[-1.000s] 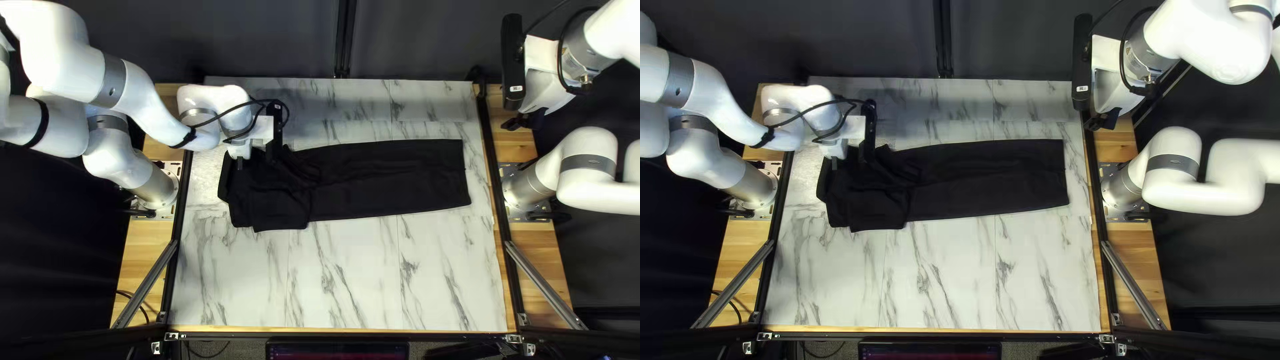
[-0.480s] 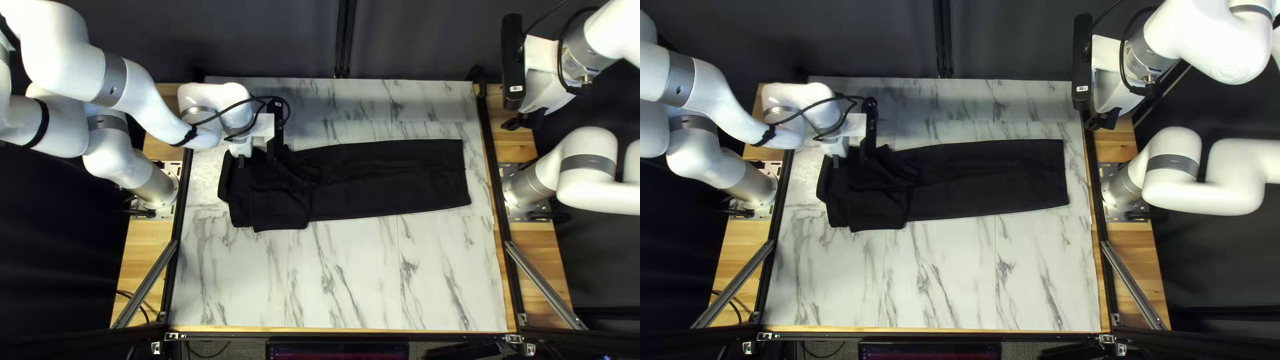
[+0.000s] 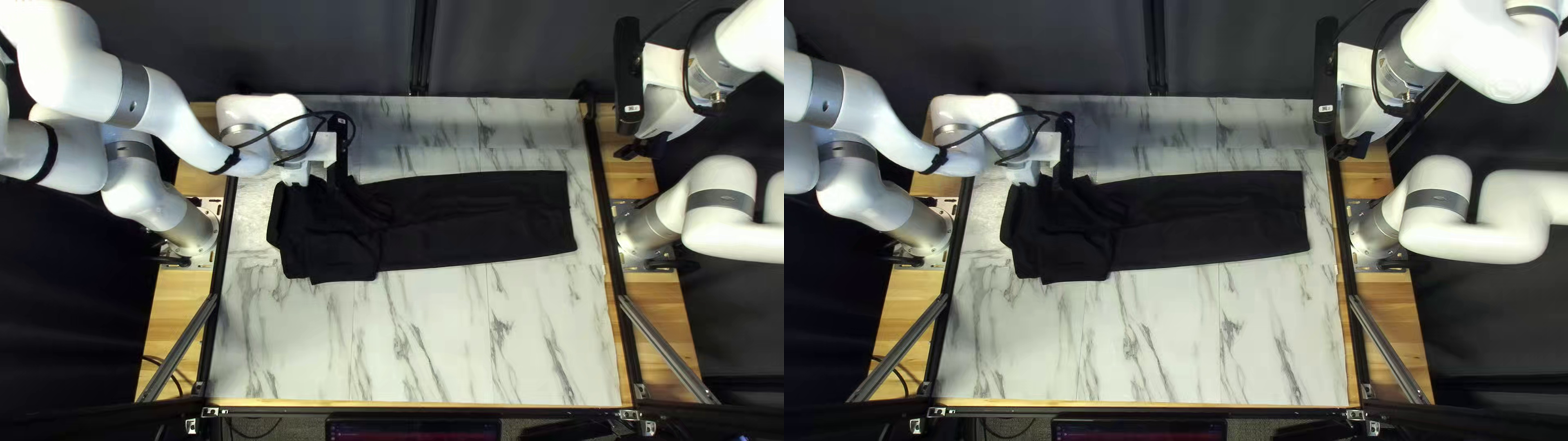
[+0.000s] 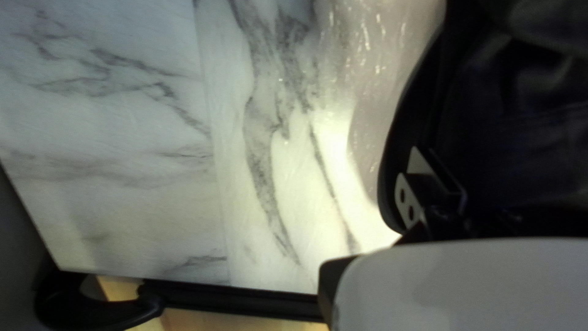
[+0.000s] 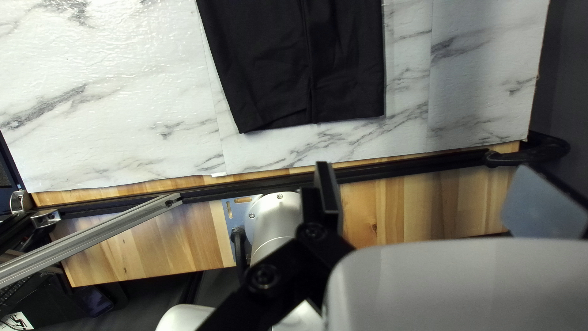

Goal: Fold t-shirt

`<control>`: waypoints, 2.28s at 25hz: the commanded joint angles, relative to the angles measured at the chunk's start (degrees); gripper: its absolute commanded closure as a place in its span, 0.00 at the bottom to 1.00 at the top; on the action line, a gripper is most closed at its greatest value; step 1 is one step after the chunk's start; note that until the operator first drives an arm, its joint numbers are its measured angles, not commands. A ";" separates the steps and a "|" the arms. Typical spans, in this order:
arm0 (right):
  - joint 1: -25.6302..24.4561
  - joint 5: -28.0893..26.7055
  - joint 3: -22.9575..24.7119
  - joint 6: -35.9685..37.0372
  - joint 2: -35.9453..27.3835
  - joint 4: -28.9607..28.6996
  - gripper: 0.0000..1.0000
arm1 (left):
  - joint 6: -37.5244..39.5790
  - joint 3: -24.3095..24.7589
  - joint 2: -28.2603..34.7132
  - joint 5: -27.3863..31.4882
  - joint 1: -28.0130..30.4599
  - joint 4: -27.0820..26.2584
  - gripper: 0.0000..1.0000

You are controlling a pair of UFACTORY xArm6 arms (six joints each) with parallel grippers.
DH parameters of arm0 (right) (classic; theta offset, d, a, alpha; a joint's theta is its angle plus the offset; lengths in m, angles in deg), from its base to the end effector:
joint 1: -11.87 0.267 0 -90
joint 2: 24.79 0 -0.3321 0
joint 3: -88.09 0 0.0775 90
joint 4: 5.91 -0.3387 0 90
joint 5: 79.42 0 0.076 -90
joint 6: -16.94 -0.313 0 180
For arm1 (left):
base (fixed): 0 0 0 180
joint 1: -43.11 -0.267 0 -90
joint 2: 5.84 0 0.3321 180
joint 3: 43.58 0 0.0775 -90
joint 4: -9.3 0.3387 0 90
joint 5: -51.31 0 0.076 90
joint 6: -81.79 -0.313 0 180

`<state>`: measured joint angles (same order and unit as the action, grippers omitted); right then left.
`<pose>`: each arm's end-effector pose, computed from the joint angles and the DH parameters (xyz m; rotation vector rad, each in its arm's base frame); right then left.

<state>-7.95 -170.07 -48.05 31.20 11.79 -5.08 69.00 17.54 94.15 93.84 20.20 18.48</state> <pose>0.1659 -0.0646 0.3002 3.0705 -0.1511 0.2225 0.2415 0.1290 0.0630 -3.0573 -0.0841 0.1419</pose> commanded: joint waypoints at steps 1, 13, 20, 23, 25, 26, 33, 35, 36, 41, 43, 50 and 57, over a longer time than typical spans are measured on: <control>0.00 0.00 0.00 0.00 0.00 0.00 0.00 | -1.44 -0.79 -1.15 -0.61 -1.89 0.57 1.00; 0.00 0.00 0.00 0.00 0.00 0.00 0.00 | -0.66 -0.68 -0.88 -0.26 -0.84 0.28 0.00; 0.00 0.00 0.00 0.00 0.00 0.00 0.00 | -0.77 -0.59 -0.32 0.05 -0.33 -0.02 0.08; 0.00 0.00 0.00 0.00 0.00 0.00 0.00 | -0.93 -1.18 -0.43 0.54 -0.28 0.02 1.00; 0.00 0.00 0.00 0.00 0.00 0.00 0.00 | -0.99 -1.74 -0.55 0.98 -0.17 0.12 1.00; 0.00 0.00 0.00 0.00 0.00 0.00 0.00 | -1.09 -1.94 -0.60 1.12 -0.22 0.18 1.00; 0.00 0.00 0.00 0.00 0.00 0.00 0.00 | -1.43 -2.67 -0.52 1.71 -0.67 0.75 1.00; 0.00 0.00 0.00 0.00 0.00 0.00 0.00 | -1.41 -2.63 -0.40 1.63 -0.93 1.02 1.00; 0.00 0.00 0.00 0.00 0.00 0.00 0.00 | -1.32 -2.58 -0.36 1.55 -1.05 1.16 1.00; 0.00 0.00 0.00 0.00 0.00 0.00 0.00 | -0.55 -2.61 -0.26 1.02 -1.71 2.04 1.00; 0.00 0.00 0.00 0.00 0.00 0.00 0.00 | -0.45 -2.94 -0.14 1.12 -2.05 2.36 1.00; 0.00 0.00 0.00 0.00 0.00 0.00 0.00 | 0.41 -1.97 2.66 0.94 -3.63 4.08 1.00; 0.00 0.00 0.00 0.00 0.00 0.00 0.00 | 0.00 0.11 0.20 -4.38 -7.83 5.50 1.00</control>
<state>-7.95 -170.07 -48.05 31.20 11.79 -5.08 69.34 17.04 95.64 91.46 13.86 23.56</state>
